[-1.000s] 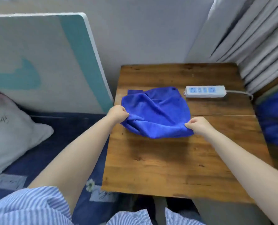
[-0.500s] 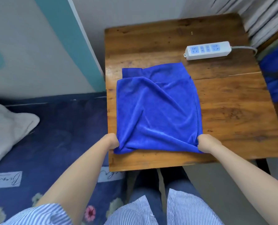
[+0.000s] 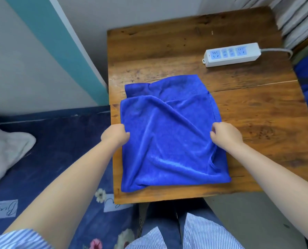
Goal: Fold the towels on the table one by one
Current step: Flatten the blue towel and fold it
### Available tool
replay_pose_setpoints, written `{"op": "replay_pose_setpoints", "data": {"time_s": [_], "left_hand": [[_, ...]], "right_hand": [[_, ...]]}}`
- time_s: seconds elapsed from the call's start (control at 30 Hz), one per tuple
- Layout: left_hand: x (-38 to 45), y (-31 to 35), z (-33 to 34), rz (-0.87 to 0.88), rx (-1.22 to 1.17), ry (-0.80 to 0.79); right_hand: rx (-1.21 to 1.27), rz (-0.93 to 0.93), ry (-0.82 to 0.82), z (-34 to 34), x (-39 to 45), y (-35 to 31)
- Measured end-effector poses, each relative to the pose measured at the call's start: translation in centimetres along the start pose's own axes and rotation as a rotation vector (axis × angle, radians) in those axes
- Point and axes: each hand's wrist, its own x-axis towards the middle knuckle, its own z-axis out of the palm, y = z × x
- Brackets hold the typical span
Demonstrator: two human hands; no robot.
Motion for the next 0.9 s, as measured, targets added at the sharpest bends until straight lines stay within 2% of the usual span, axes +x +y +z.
{"op": "replay_pose_setpoints", "data": {"time_s": [0.13, 0.23, 0.33, 0.47, 0.6, 0.67, 0.73, 0.83, 0.9], "left_hand": [[2.3, 2.0, -2.0, 0.028, -0.079, 0.173], [4.2, 3.0, -2.9, 0.003, -0.097, 0.220], [6.1, 3.6, -3.2, -0.007, -0.083, 0.233], [8.4, 3.7, -2.8, -0.111, -0.121, 0.176], [9.5, 3.2, -2.7, -0.184, -0.380, 0.169], [9.5, 2.9, -3.2, -0.131, -0.577, 0.168], [8.8, 2.8, -4.1, -0.004, -0.746, 0.118], [6.9, 2.4, -6.2, 0.231, -0.858, -0.028], [6.1, 2.2, -7.6, 0.312, -0.887, -0.079]], "right_hand": [[0.108, -0.166, 0.163, -1.6, 3.6, -1.1], [0.105, -0.319, 0.227, -2.3, 6.1, -1.7], [0.027, -0.418, 0.193, -2.7, 8.3, -2.1], [-0.098, -0.444, 0.118, -2.8, 10.4, -2.2], [-0.128, -0.396, 0.061, -3.1, 11.6, -2.4], [-0.073, -0.391, 0.012, -3.7, 11.9, -2.4], [0.060, -0.411, -0.016, -4.5, 11.8, -2.3], [0.276, -0.432, -0.009, -6.1, 10.7, -2.1], [0.389, -0.405, 0.021, -7.1, 10.2, -2.0]]}}
